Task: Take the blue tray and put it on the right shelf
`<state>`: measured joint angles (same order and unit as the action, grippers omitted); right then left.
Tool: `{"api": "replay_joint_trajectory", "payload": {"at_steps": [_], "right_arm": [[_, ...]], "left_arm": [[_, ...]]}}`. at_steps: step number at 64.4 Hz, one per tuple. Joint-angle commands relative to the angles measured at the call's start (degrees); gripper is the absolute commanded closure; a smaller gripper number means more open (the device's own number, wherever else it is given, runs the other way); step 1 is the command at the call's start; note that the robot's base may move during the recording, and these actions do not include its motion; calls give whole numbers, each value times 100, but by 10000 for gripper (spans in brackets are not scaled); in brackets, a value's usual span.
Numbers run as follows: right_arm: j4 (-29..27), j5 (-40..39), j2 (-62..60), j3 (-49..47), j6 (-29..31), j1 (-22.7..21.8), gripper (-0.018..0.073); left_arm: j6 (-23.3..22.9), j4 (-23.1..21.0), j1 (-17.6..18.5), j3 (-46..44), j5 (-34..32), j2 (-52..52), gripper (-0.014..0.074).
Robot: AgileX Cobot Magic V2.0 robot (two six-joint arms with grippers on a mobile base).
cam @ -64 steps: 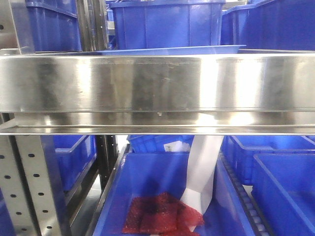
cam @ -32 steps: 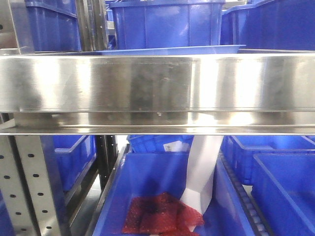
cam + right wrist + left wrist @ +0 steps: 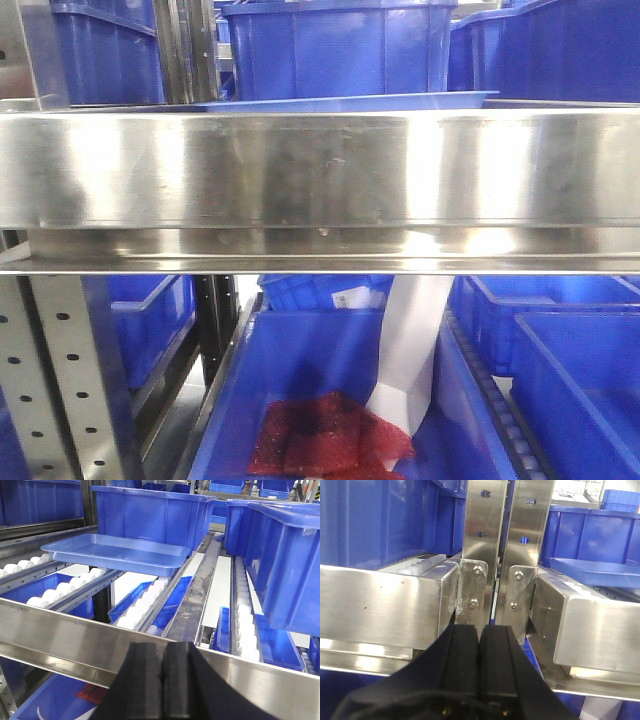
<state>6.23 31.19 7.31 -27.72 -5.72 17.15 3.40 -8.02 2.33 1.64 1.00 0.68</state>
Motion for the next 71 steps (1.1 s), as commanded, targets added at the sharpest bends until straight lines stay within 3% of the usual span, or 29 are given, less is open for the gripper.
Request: {"api": "replay_joint_trajectory", "payload": {"at_steps": [1, 23, 33, 41, 48, 55, 71], "right_arm": [[98, -537, 73, -148, 36, 5, 503], [3, -741, 67, -78, 120, -121, 503], [-302, -1543, -129, 573, 655, -922, 503], [-783, -2023, -470, 1467, 688, -1609, 503], [-1072, -2495, -804, 2183, 688, -1957, 503], [-1147, -3227, -902, 2822, 683, -2033, 503], [-1126, -3159, -910, 2801, 683, -2033, 503]], "left_arm": [[34, -41, -10, 174, -534, 82, 645], [34, -41, -10, 174, -534, 82, 645], [34, -41, -10, 174, -534, 82, 645], [34, -41, -10, 174, -534, 82, 645], [34, -41, -10, 174, -534, 82, 645], [34, -41, -10, 174, -534, 71, 645], [34, -41, -10, 174, -534, 71, 645]]}}
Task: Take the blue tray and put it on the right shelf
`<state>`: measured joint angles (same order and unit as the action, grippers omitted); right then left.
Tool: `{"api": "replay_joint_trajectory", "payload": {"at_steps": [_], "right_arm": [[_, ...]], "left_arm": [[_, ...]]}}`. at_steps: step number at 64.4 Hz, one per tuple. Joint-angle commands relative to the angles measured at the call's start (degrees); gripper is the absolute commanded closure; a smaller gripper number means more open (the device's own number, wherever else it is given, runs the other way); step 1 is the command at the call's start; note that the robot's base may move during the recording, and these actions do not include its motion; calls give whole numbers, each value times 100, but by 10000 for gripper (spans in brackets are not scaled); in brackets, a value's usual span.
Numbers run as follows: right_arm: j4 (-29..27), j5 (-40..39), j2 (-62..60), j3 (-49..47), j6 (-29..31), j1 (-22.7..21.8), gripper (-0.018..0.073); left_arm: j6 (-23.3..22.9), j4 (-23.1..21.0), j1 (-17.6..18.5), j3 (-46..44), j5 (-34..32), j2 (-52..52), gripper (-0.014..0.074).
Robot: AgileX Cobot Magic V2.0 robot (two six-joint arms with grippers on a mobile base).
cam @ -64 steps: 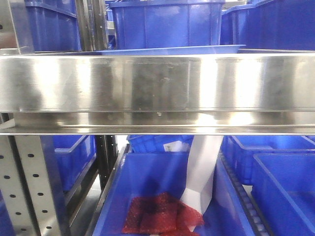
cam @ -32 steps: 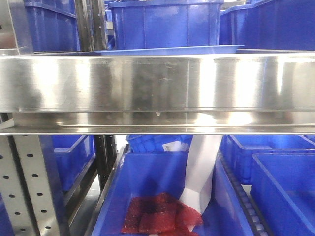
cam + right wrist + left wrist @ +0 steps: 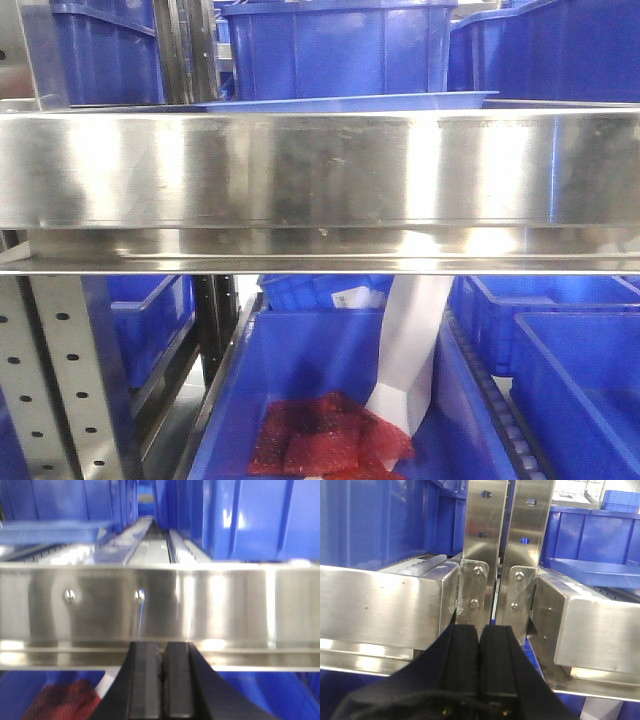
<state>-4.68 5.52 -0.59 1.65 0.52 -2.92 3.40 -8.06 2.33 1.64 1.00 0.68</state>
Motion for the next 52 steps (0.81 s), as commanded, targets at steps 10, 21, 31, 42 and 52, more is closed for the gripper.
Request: {"api": "replay_joint_trajectory", "payload": {"at_steps": [10, 21, 31, 42, 52], "right_arm": [[-34, -591, -120, -136, 59, -26, 503], [-34, -591, -120, -136, 59, -26, 503], [-34, -591, -120, -136, 59, -26, 503], [-34, -591, -120, -136, 59, -26, 503], [-34, -591, -120, -136, 59, -26, 503]], "left_arm": [[34, -37, -10, 174, -534, 71, 645], [34, -37, -10, 174, -534, 71, 645], [34, -37, -10, 174, -534, 71, 645], [34, -37, -10, 174, -534, 71, 645], [34, -37, -10, 174, -534, 71, 645]]}}
